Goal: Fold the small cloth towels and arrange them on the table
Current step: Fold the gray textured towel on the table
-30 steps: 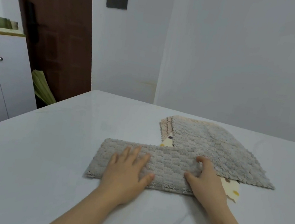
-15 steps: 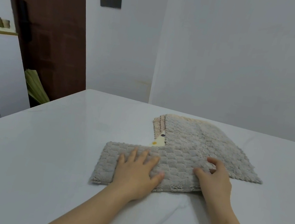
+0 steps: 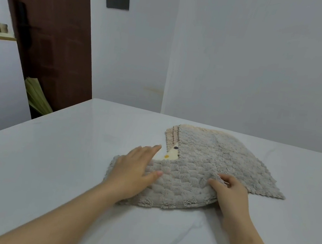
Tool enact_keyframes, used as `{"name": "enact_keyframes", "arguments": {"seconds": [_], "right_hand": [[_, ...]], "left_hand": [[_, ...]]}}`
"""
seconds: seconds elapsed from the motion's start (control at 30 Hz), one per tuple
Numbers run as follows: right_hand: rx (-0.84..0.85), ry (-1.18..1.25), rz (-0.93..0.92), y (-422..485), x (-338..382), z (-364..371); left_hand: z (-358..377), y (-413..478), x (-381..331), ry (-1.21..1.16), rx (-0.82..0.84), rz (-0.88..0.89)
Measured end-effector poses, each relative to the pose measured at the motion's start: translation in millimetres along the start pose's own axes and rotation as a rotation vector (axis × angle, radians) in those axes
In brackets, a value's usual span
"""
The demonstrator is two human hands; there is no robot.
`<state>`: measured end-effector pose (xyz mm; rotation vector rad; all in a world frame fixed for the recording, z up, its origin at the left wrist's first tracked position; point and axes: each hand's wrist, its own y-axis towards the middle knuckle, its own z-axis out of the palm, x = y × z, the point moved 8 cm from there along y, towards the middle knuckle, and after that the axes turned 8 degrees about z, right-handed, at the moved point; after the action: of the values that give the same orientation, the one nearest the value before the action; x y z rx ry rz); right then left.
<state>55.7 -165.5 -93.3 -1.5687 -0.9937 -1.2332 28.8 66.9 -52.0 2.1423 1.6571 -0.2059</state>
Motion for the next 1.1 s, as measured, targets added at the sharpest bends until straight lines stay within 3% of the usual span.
{"name": "enact_keyframes", "arguments": {"seconds": [0.17, 0.4, 0.47, 0.57, 0.63, 0.7, 0.77, 0.97, 1.03, 1.1], "right_hand": [[0.025, 0.041, -0.005, -0.7, 2.0, 5.0], [0.090, 0.248, 0.069, -9.8, 3.8, 16.4], [0.067, 0.230, 0.009, -15.2, 15.1, 20.2], [0.068, 0.164, -0.124, -30.5, 43.3, 38.2], [0.082, 0.104, -0.210, -43.6, 60.6, 57.1], [0.100, 0.010, -0.302, -58.4, 75.8, 78.8], [0.147, -0.090, -0.375, -73.5, 86.6, 103.4], [0.441, -0.376, -0.433, -96.7, 69.0, 165.5], [0.414, -0.332, -0.477, -95.3, 71.2, 156.7], [0.284, -0.251, -0.512, -88.0, 75.2, 134.9]], "left_hand": [[26.4, -21.3, 38.8, 0.224, 0.232, -0.047], [28.6, -21.0, 45.7, 0.204, 0.200, -0.060], [19.8, -23.6, 43.7, 0.123, 0.075, -0.050], [-23.4, -38.5, 51.5, -0.074, -0.483, -0.088], [-35.4, -54.6, 70.8, -0.277, -0.670, -0.242], [-27.7, -60.2, 85.7, -0.549, -0.624, -0.383], [-23.3, -59.9, 90.4, -0.711, -0.579, -0.409], [-25.9, -56.6, 92.3, -0.783, -0.543, -0.358], [-23.2, -55.2, 90.2, -0.764, -0.464, -0.334], [-19.6, -52.3, 87.7, -0.723, -0.384, -0.325]]}}
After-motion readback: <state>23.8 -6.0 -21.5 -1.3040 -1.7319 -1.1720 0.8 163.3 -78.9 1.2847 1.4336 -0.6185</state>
